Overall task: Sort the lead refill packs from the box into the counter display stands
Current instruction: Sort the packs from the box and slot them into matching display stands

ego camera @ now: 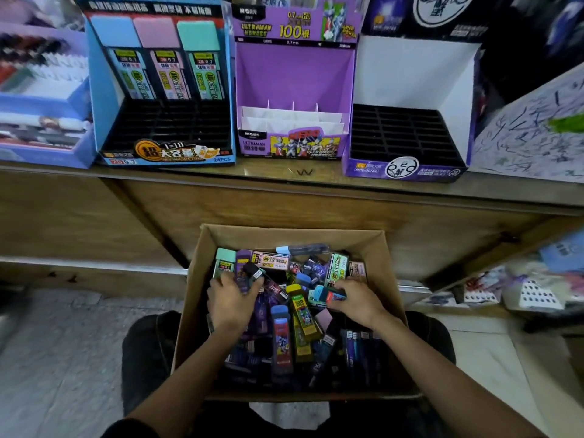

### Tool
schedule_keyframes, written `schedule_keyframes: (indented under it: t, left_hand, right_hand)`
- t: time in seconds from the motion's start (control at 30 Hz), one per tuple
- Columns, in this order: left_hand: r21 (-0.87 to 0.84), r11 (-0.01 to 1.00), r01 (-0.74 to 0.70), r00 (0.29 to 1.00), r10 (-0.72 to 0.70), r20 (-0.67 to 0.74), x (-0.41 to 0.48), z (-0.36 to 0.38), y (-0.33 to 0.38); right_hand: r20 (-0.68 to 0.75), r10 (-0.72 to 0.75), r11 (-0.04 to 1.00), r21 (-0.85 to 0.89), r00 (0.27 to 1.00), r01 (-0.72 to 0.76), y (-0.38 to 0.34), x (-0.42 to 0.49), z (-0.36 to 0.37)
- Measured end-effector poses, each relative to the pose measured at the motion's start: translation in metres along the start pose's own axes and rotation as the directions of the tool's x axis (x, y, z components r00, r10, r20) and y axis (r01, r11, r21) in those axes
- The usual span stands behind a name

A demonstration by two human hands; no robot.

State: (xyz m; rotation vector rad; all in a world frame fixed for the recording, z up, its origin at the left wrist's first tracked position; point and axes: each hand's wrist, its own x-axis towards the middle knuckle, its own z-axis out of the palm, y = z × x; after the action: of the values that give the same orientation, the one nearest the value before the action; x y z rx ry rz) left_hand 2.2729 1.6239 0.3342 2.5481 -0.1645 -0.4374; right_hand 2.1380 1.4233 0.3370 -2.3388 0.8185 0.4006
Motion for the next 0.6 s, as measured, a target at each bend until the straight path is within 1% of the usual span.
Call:
schedule_keyframes:
  t: [0.07, 0.1, 0.23, 0.3, 0.33, 0.4, 0.47, 0.5, 0.53, 0.6]
  left_hand:
    - [-0.028, 0.996, 0.08, 0.995, -0.078, 0.067, 0.005, 0.0, 0.003]
    - [-0.012, 0.995, 0.099, 0.991, -0.097, 0.092, 0.008, 0.001, 0.006]
    - [0.186, 0.976, 0.116, 0.981, -0.142, 0.135, 0.017, 0.006, 0.015]
    - [0.204, 0.971, 0.125, 0.969, -0.163, 0.185, 0.024, 0.008, 0.016]
    - [0.177, 0.975, 0.136, 0.959, -0.174, 0.224, 0.028, 0.009, 0.015]
    - [0.033, 0.985, 0.17, 0.93, -0.171, 0.326, 0.034, 0.01, 0.011]
    - [-0.163, 0.97, 0.179, 0.92, -0.107, 0.377, 0.037, 0.01, 0.006]
    - [-0.229, 0.96, 0.161, 0.922, -0.063, 0.383, 0.037, 0.009, 0.004]
    - [-0.263, 0.953, 0.152, 0.918, -0.038, 0.395, 0.037, 0.007, 0.002]
    - [-0.29, 0.939, 0.184, 0.899, -0.042, 0.436, 0.038, 0.003, 0.0]
  right_hand:
    - [-0.057, 0.017, 0.999, 0.044, 0.998, -0.014, 0.0, -0.002, 0.001]
    - [-0.081, 0.016, 0.999, 0.051, 0.997, -0.012, -0.001, -0.003, 0.001]
    - [-0.112, 0.023, 0.996, 0.091, 0.993, -0.013, -0.001, -0.006, 0.002]
    - [-0.113, 0.035, 0.993, 0.114, 0.993, -0.022, -0.001, -0.006, 0.001]
    - [-0.115, 0.035, 0.992, 0.122, 0.993, -0.021, -0.001, -0.006, 0.001]
    - [-0.126, 0.03, 0.99, 0.142, 0.992, -0.012, -0.001, -0.007, 0.0]
    - [-0.14, 0.028, 0.982, 0.187, 0.99, -0.002, -0.001, -0.006, -0.001]
    - [-0.146, 0.031, 0.977, 0.214, 0.989, 0.001, -0.002, -0.007, -0.002]
    - [-0.152, 0.036, 0.97, 0.244, 0.988, 0.002, -0.003, -0.007, -0.003]
    - [-0.165, 0.044, 0.95, 0.313, 0.985, 0.01, -0.007, -0.008, -0.005]
